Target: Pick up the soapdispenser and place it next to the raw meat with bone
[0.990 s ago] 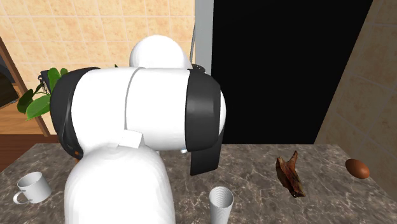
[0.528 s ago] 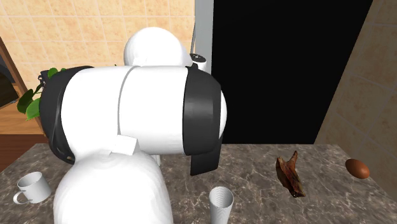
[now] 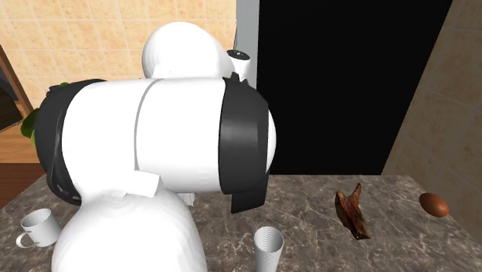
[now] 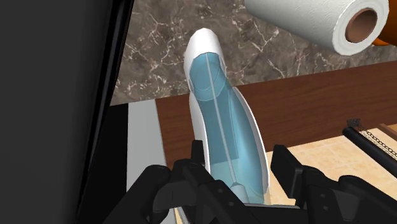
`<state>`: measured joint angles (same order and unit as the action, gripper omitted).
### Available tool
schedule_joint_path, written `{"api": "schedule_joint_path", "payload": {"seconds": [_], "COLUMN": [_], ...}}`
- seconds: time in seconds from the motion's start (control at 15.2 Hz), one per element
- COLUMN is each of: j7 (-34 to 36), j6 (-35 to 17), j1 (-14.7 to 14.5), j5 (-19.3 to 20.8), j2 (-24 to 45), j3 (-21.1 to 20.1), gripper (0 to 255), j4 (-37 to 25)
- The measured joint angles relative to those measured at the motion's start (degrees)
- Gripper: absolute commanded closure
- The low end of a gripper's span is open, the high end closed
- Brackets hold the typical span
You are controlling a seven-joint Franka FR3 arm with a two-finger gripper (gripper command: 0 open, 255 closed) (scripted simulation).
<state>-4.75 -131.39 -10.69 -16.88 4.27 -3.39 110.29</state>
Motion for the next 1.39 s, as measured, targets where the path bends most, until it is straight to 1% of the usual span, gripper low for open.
{"api": "schedule_joint_path", "payload": {"seconds": [0.73,1.39], "j7": [2.2,4.2], "j6": [7.8,15.3], "j1": [0.2,0.3], "j5": [1.4,2.4], "j2": [-1.8,-1.9], "j3": [0.3,0.4], "gripper": [255,255], "j4": [-6.2,-13.8]}}
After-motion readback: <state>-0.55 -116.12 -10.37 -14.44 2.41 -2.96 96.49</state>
